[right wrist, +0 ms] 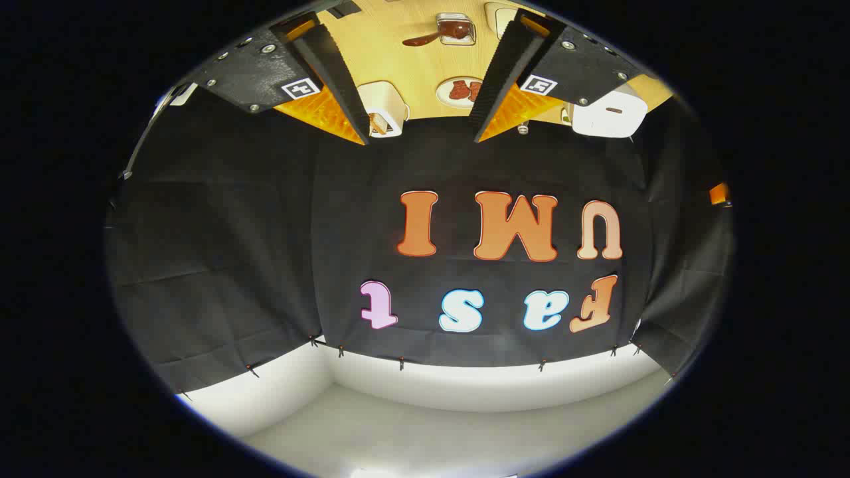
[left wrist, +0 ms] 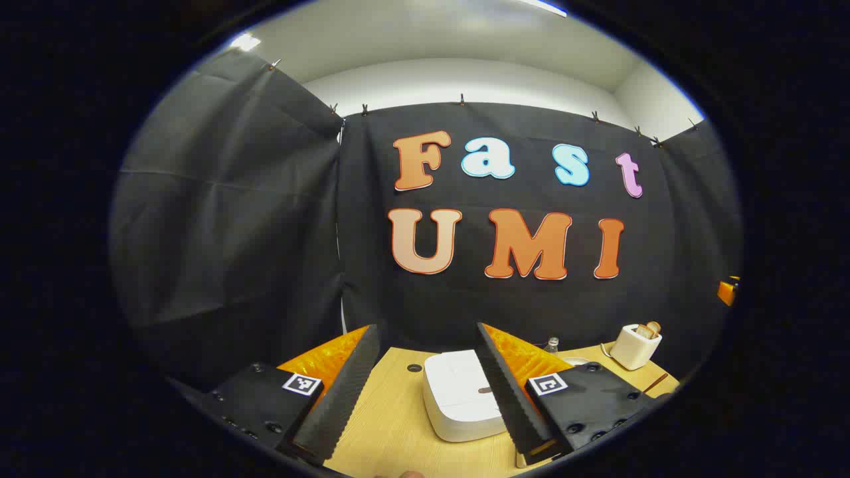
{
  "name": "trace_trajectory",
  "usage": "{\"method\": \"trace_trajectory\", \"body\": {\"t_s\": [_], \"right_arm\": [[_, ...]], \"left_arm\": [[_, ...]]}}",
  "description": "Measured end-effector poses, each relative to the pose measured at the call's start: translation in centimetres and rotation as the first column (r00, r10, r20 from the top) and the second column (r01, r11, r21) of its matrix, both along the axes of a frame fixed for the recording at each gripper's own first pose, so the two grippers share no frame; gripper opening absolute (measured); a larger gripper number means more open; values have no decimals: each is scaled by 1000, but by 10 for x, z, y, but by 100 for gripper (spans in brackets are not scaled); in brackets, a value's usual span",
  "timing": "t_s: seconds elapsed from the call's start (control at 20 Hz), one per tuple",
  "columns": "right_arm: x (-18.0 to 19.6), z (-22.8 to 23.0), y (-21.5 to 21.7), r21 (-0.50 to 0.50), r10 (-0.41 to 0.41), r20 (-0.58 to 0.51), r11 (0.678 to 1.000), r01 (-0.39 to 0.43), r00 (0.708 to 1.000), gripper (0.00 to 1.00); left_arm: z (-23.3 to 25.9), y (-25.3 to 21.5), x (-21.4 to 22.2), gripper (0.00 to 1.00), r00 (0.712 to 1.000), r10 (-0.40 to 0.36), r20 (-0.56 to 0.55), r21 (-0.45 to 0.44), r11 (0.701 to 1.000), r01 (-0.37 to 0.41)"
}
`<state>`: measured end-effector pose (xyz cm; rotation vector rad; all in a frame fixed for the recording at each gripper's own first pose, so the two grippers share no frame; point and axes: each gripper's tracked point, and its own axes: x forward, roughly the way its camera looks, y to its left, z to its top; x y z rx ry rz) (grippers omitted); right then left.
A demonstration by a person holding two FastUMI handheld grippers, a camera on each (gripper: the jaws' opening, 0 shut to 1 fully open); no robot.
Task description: Close the left gripper, press the button to open the rice cooker; take a wooden spoon from the chopstick holder with the right hand, scoop a spoonful of rice and pour it into the rice cooker, then put the wooden spoon back into the chopstick holder.
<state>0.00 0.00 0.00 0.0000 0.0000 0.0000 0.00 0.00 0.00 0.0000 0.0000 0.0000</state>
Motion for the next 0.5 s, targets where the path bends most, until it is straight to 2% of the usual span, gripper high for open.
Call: {"method": "trace_trajectory", "body": {"t_s": [0.25,0.5], "right_arm": [[-4,-2,-6,-12,-14,-6,1000,14,1000,94],[-6,-1,-5,-8,-14,-8,1000,14,1000,94]], "left_arm": [[6,-2,-2,98,1000,6,15,21,1000,-7],[6,-1,-6,98,1000,-1,10,6,1000,1]]}}
